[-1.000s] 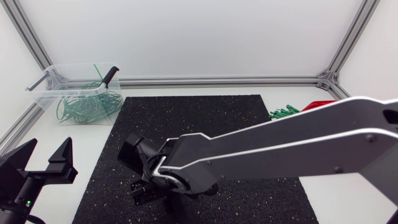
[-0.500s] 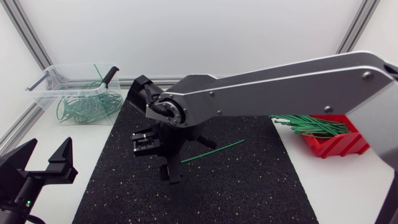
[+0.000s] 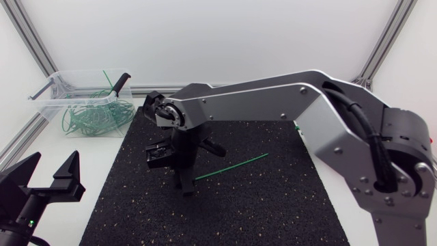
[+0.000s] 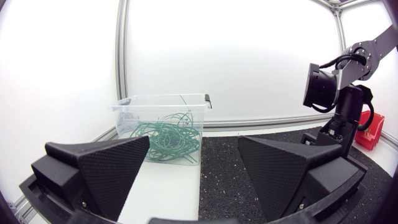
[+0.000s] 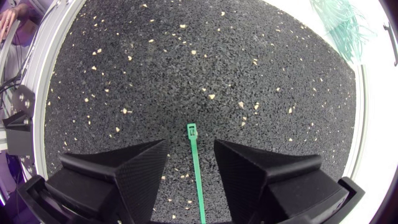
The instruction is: Take a green cable tie from the red box, thread the tail through the head to close it, then place it in the transparent bin on the left.
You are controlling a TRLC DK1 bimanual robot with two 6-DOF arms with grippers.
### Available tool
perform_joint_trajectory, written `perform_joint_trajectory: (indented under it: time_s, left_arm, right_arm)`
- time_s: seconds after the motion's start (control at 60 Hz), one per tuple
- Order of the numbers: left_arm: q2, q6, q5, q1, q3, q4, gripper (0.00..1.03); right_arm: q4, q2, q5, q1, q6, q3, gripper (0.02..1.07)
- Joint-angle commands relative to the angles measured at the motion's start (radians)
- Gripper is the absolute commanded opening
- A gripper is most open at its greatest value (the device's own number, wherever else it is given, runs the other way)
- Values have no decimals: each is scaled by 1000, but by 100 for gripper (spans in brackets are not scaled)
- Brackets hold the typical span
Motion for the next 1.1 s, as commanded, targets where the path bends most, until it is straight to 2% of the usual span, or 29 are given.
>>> perform_joint_trajectory:
  time_s: [0.0, 0.2, 0.417, 0.533, 0.617, 0.683, 1.083]
  left_arm:
    - [-7, -18, -9, 3, -40, -19, 99]
    - [-7, -18, -9, 3, -40, -19, 99]
    - [-7, -18, -9, 3, -40, -19, 99]
    - [-7, -18, -9, 3, -40, -19, 99]
    - [-7, -18, -9, 5, -40, -19, 99]
    - [-7, -18, -9, 5, -40, -19, 99]
    - [-7, -18, -9, 3, -40, -19, 99]
  right_arm:
    - [-19, 36, -3, -15, -24, 23, 46]
    - [-31, 61, -13, -40, -39, 39, 39]
    - [-61, 92, -32, -45, -44, 66, 39]
    - [-85, 105, -45, -41, -43, 85, 28]
    - [-102, 113, -48, -41, -41, 94, 27]
    - [-119, 115, -51, -40, -41, 95, 21]
    - [-142, 113, -54, -29, -43, 66, 19]
